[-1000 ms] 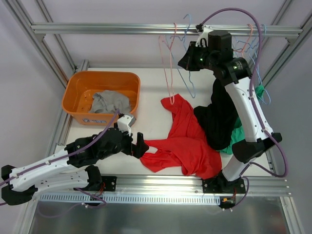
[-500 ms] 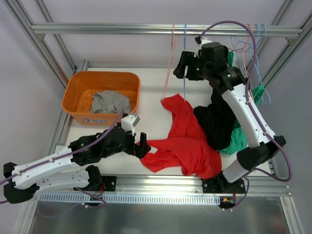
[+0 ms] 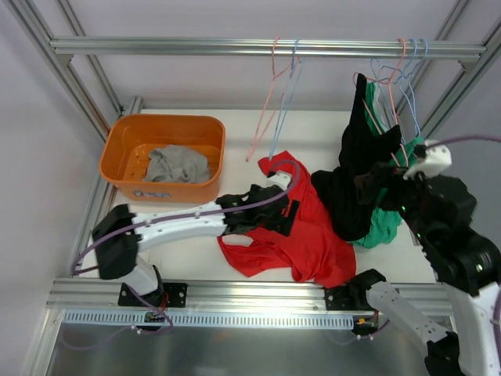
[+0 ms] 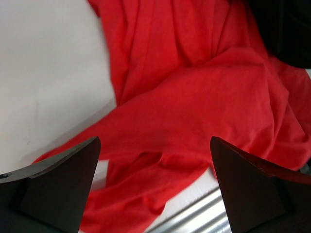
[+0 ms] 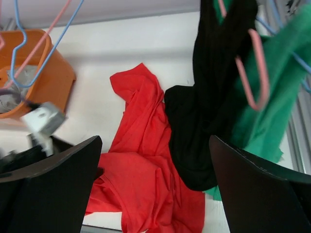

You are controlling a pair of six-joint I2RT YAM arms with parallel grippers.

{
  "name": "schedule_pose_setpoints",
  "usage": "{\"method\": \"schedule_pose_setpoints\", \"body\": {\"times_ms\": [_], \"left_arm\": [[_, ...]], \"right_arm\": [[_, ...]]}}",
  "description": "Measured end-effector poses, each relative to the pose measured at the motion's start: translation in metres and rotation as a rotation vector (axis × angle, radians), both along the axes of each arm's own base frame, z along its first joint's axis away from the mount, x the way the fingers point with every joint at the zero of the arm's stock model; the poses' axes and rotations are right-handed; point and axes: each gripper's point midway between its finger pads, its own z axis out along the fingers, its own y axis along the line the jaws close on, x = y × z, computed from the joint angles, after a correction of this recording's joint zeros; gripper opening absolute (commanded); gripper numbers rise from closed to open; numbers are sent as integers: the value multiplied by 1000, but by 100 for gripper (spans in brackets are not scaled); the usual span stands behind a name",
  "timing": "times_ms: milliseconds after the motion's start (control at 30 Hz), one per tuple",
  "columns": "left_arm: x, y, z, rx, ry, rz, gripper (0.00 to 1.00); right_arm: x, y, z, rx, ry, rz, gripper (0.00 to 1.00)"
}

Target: Remove the tank top from the hanger

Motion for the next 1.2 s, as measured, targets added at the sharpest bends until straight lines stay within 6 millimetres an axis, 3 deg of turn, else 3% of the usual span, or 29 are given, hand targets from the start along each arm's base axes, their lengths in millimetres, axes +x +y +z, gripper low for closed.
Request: {"method": "schedule_pose_setpoints", "body": {"times_ms": [100,233,433,467,500,533,567,633,733,800,900,1000,1100,1200], "left_arm": [[14,-41,-30,43,3,-69,99],[22,-87,-70,96,17,-203,99],[29,-121,-123,152,54,-294,99],[32,-128,-121,140,46,-292,97],[33,-133,-121,123,45,-295,90],[35,-136,-121,115,39,-285,74],[35,-135,-122,109,40,-272,30],[39,-130,-127,108,31,-233,3],[38,-122,-128,60,38,-175,0],[30,-104,-128,53,51,-129,0],[9,-50,-118,125,59,-55,0],[-16,5,-81,197,18,-8,0],[-25,25,-2,87,-98,24,0],[-24,56,91,-99,-218,91,0]], "right_arm": [[-33,-19,6,9,-61,-12,100],[-61,-23,7,23,-103,44,100],[-76,-6,-10,22,-63,176,100],[-77,-2,-12,24,-54,199,100],[-79,1,-15,24,-46,218,99],[-79,2,-16,26,-43,230,100],[-82,4,-16,28,-41,246,100],[-86,7,-16,34,-50,270,100],[-96,7,-11,48,-83,295,99],[-102,5,-7,54,-110,305,100],[-107,3,-2,57,-139,306,100],[-107,2,1,56,-155,305,99],[-106,1,3,56,-165,298,100],[-104,2,7,60,-180,295,99]]}}
